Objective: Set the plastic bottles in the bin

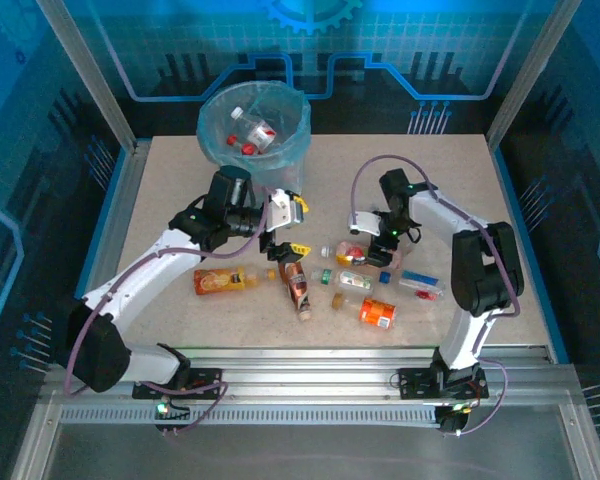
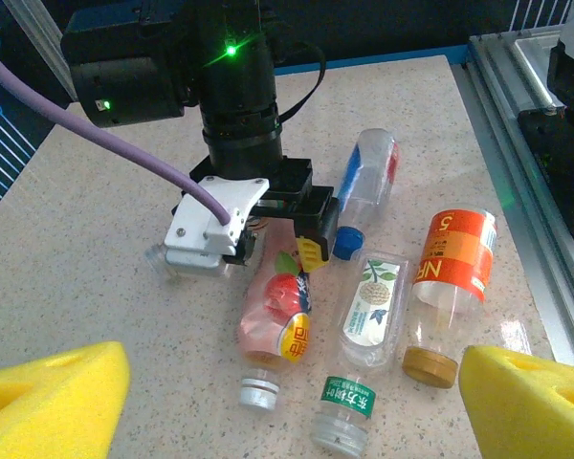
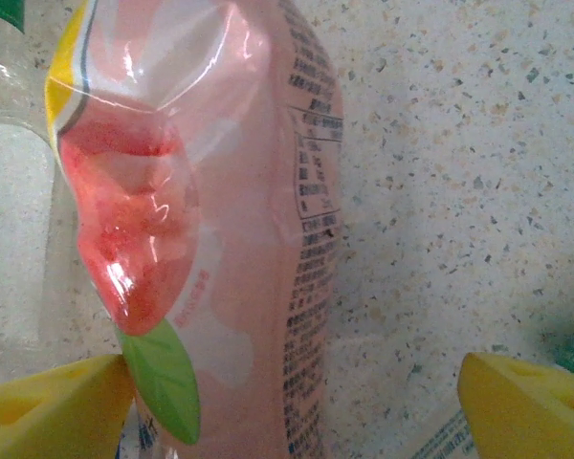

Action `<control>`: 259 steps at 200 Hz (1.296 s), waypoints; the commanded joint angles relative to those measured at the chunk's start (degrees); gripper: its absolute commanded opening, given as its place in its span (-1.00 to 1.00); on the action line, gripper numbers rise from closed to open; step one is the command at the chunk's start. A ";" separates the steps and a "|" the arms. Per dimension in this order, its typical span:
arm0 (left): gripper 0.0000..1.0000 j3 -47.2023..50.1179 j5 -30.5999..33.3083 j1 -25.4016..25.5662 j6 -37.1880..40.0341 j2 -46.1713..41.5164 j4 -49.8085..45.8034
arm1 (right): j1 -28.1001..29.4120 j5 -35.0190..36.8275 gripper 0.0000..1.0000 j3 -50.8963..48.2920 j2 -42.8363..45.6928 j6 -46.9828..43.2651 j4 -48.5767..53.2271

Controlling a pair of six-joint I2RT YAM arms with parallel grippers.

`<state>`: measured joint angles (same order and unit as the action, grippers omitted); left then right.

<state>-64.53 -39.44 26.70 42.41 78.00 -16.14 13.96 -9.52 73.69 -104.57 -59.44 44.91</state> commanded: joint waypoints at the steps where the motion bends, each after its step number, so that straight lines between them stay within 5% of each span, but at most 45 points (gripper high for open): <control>1: 0.78 -0.09 0.37 -0.31 1.12 1.08 0.39 | 0.67 -2.33 0.75 1.44 -1.87 -0.81 -1.41; 59: 0.71 -0.56 0.81 -0.75 -0.63 1.64 1.73 | 1.23 -3.50 0.62 2.98 -5.92 0.02 -2.19; 129: 0.60 -1.00 1.97 -2.89 -7.42 0.79 6.66 | 0.96 -5.55 0.20 4.97 -5.11 1.56 -1.81; 202: 0.60 -6.44 9.00 -3.38 -23.83 -2.92 13.29 | -1.36 -14.45 -0.01 3.66 1.62 6.77 -3.68; 259: 0.46 -14.30 22.37 -3.47 -45.08 -4.05 12.34 | -3.55 -24.86 -0.03 0.09 11.53 14.51 -11.06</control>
<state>-73.91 -25.02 23.77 10.04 75.16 -3.79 11.51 -26.59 75.55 -97.65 -49.56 37.69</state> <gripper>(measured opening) 0.749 0.487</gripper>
